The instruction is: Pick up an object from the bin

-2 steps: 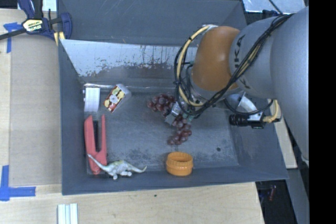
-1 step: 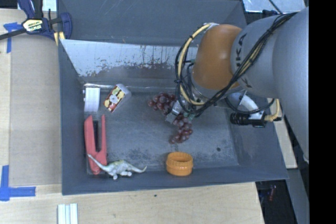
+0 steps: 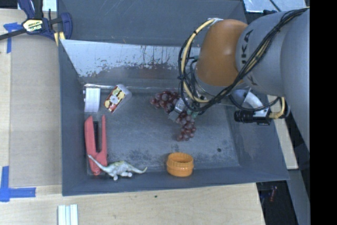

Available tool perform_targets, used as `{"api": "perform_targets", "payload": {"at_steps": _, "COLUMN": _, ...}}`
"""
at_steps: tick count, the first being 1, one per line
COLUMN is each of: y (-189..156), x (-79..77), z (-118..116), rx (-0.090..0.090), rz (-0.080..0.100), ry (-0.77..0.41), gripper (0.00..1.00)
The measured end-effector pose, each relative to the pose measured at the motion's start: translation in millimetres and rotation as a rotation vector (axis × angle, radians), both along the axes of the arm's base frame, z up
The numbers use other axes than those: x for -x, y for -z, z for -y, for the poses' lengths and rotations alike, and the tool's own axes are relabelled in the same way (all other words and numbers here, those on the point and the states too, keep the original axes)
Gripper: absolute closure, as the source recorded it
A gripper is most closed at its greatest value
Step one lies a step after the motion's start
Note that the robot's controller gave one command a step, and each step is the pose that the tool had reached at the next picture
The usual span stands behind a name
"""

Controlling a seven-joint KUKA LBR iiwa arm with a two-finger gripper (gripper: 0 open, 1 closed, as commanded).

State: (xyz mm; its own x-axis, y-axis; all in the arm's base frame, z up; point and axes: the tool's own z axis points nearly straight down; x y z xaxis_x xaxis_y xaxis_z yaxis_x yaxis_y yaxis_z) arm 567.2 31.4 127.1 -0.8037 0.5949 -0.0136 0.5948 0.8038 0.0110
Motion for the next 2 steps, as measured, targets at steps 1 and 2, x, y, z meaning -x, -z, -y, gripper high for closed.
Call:
{"api": "perform_targets", "payload": {"at_steps": 1, "y": -14.2, "x": -0.2, "z": 0.3, "rx": 0.0, "rz": 0.001, "ry": -0.001, "gripper": 1.0}}
{"api": "perform_targets", "payload": {"at_steps": 2, "y": -28.0, "x": -0.2, "z": 0.7, "rx": 0.0, "rz": 0.001, "ry": -0.002, "gripper": 1.0}}
